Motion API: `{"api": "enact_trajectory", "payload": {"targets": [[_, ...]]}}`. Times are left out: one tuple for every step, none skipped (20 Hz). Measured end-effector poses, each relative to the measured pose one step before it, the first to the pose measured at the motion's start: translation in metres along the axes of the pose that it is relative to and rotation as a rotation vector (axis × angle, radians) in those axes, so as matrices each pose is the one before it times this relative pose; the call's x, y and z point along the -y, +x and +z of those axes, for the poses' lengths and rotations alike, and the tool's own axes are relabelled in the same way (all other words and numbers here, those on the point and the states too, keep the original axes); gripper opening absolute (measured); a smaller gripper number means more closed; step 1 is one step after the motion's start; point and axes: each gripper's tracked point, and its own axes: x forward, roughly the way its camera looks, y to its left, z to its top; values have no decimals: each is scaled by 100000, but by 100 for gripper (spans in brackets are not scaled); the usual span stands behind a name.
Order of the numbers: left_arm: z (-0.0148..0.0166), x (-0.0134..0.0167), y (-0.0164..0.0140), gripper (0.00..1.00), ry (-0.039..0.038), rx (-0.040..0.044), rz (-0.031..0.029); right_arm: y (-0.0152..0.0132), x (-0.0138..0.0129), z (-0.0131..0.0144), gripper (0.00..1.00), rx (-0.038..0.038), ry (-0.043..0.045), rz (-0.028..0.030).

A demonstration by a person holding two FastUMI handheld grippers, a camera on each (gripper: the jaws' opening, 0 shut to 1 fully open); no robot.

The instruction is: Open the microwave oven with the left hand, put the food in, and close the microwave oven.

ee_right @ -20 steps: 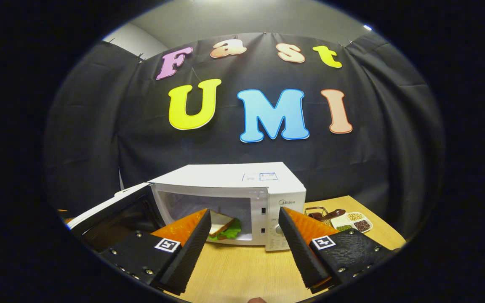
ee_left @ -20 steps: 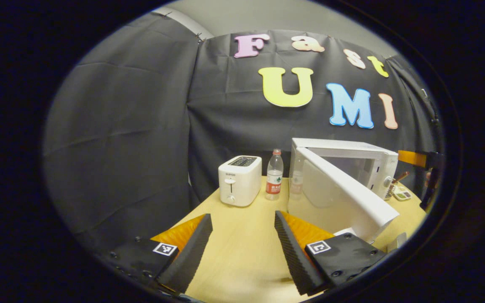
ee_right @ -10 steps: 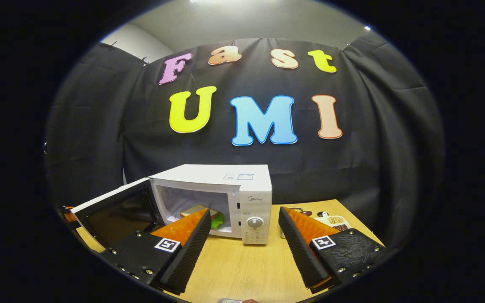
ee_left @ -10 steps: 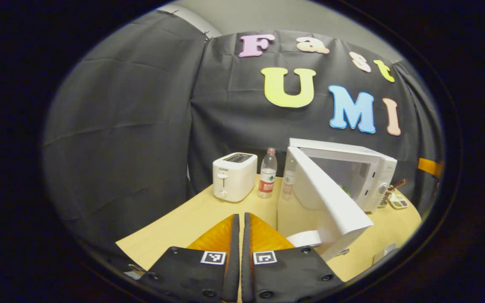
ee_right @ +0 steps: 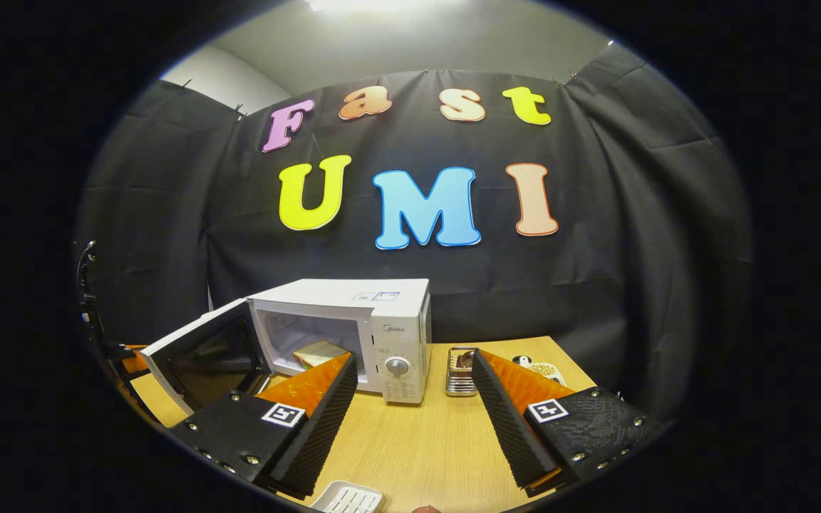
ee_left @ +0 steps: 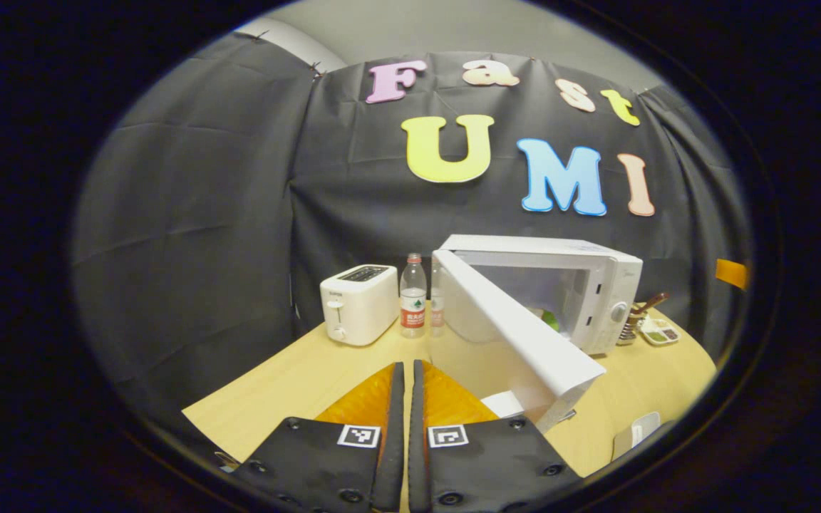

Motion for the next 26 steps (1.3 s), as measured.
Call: {"api": "enact_trajectory", "payload": {"targets": [[124, 1140, 163, 10, 313, -123, -1364, -402, 427, -56, 98, -238, -68, -57], [52, 1126, 119, 11, 336, -249, -1462, -402, 354, -5, 98, -177, -38, -94], [180, 1344, 80, 10, 286, 176, -1988, -345, 333, 134, 98, 205, -30, -120], [191, 1251, 106, 10, 535, 108, -2246, -368, 406, 252, 98, 413, -121, -567], [205, 1356, 333, 4, 914, 9, -2585, -331, 407, 69, 98, 356, 120, -745], [107, 1266, 438, 3, 1184, 74, -2861, -337, 338, 28, 98, 148, 353, -875], [226, 1333, 466, 3, 1294, 407, -3224, -233, 321, -4, 98, 57, 401, -1197], [365, 1235, 520, 4, 1476, 546, -3324, -260, 294, -130, 98, -381, 458, -1271], [336, 1254, 697, 4, 1458, 165, -3110, -119, 231, -266, 98, -801, 552, -1400], [137, 996, 699, 4, 900, 193, -3263, -261, 209, -123, 98, -644, 452, -1413], [365, 1034, 826, 4, 327, -57, -3310, -339, 189, 114, 98, -166, 350, -1417], [311, 862, 912, 4, 56, 15, -3157, -237, 164, 188, 98, 50, 33, -1481], [315, 973, 817, 4, 220, 248, -2784, -128, 273, -98, 98, -22, -99, -1725], [387, 209, 703, 4, 639, 431, -1824, -109, 96, 147, 98, 123, 200, -1493], [222, 719, 891, 9, -344, -10, -2791, -173, 53, 52, 98, 43, 413, -1476], [161, 600, 904, 4, -424, 39, -2390, -23, 8, 41, 98, -94, 393, -1396], [162, 401, 813, 8, 168, -296, -2178, -54, 78, -29, 98, -200, 256, -1234], [162, 374, 943, 8, 362, 226, -2048, 46, 71, 144, 98, 289, 82, -1407], [417, 449, 762, 8, 321, 740, -2057, -190, 148, -47, 98, -24, -73, -1445], [118, 307, 648, 8, 479, 278, -2095, 74, 53, 15, 98, -142, 185, -1648], [281, 316, 824, 8, 686, 96, -1816, 102, -85, -25, 98, -193, 569, -1283], [-26, 93, 887, 8, 735, 5, -1760, -37, -92, 117, 98, 16, 780, -1345], [-30, 204, 765, 8, 652, -233, -1471, -88, -25, -54, 98, 20, 388, -1294], [-35, -1, 784, 4, 682, -274, -1082, 29, -29, -31, 98, -44, -118, -1416], [11, -107, 887, 4, 336, -365, -682, 36, 13, -68, 98, -158, -309, -1555], [-85, -186, 1030, 4, -181, -250, -716, -46, 85, 104, 98, -83, -271, -1470]]}}
